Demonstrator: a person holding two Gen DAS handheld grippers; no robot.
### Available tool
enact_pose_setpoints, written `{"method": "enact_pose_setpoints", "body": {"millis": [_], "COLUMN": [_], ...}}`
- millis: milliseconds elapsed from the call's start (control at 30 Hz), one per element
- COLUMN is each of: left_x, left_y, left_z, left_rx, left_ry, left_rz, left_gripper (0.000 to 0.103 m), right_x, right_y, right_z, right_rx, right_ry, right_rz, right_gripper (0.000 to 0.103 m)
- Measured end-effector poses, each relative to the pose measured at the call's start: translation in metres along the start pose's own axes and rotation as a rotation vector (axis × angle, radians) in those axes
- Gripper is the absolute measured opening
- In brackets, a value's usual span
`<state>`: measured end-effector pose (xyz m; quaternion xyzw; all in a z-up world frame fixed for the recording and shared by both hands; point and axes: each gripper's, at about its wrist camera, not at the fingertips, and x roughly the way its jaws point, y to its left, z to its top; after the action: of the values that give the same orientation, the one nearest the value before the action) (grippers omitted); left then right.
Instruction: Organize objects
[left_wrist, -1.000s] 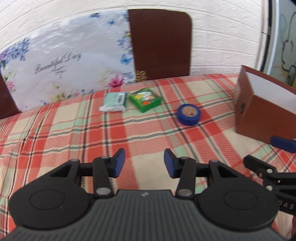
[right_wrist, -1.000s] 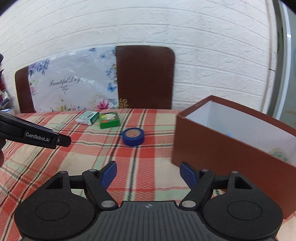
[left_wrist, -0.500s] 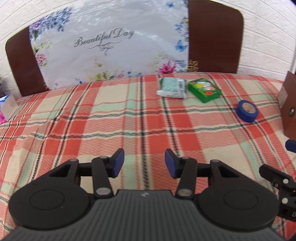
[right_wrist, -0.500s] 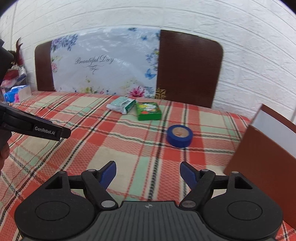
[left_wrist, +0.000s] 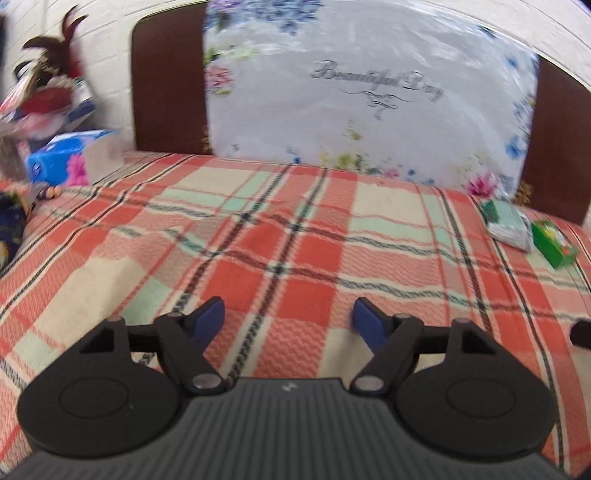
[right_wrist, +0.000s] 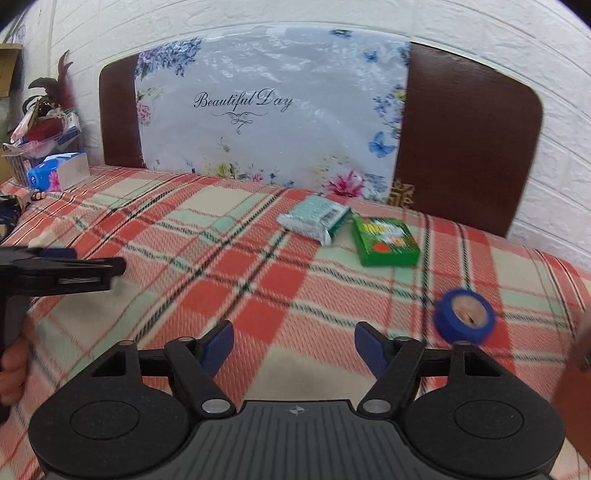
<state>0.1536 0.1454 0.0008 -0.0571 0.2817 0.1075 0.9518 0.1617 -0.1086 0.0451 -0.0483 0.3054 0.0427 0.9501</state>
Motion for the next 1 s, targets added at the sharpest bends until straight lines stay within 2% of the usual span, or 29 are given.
{"method": "enact_pose_setpoints", "body": {"millis": [200, 333, 433, 500, 533, 567, 600, 667, 733, 900, 1000], "left_x": [-0.002, 0.001, 0.001, 0.002, 0.001, 0.001, 0.002, 0.003, 0.003, 0.002, 0.002], "left_y": [-0.003, -0.001, -0.002, -0.002, -0.002, -0.002, -0.002, -0.003, -0.004, -0.007, -0.006], "left_z": [0.000, -0.002, -0.003, -0.003, -0.003, -0.003, -0.002, -0.002, -0.002, -0.002, -0.002], "left_rx": [0.019, 0.002, 0.001, 0.002, 0.002, 0.003, 0.004, 0.010, 0.017, 0.045, 0.042], "left_ry": [-0.014, -0.017, -0.020, -0.020, -0.020, -0.020, -0.019, -0.017, -0.015, -0.008, -0.004], "left_rz": [-0.032, -0.056, -0.058, -0.058, -0.058, -0.058, -0.056, -0.054, -0.049, -0.027, -0.029], "left_gripper": [0.081, 0.082, 0.082, 0.082, 0.082, 0.082, 0.082, 0.082, 0.084, 0.085, 0.086], "right_x": [0.056, 0.098, 0.122, 0.134, 0.137, 0.138, 0.137, 0.129, 0.118, 0.078, 0.053], "right_y": [-0.004, -0.012, -0.021, -0.026, -0.025, -0.024, -0.022, -0.018, -0.013, -0.008, -0.007], "right_z": [0.037, 0.055, 0.064, 0.067, 0.068, 0.068, 0.068, 0.066, 0.060, 0.028, 0.014], "right_rx": [0.026, 0.076, 0.132, 0.149, 0.136, 0.120, 0.110, 0.081, 0.046, -0.016, -0.027], "right_ry": [-0.058, -0.032, -0.011, -0.009, -0.013, -0.010, -0.012, -0.012, -0.004, -0.004, 0.024], "right_rz": [-0.034, -0.068, -0.094, -0.104, -0.110, -0.106, -0.101, -0.084, -0.077, -0.046, 0.007], "right_gripper": [0.066, 0.068, 0.076, 0.076, 0.072, 0.058, 0.050, 0.019, 0.009, 0.006, 0.006]}}
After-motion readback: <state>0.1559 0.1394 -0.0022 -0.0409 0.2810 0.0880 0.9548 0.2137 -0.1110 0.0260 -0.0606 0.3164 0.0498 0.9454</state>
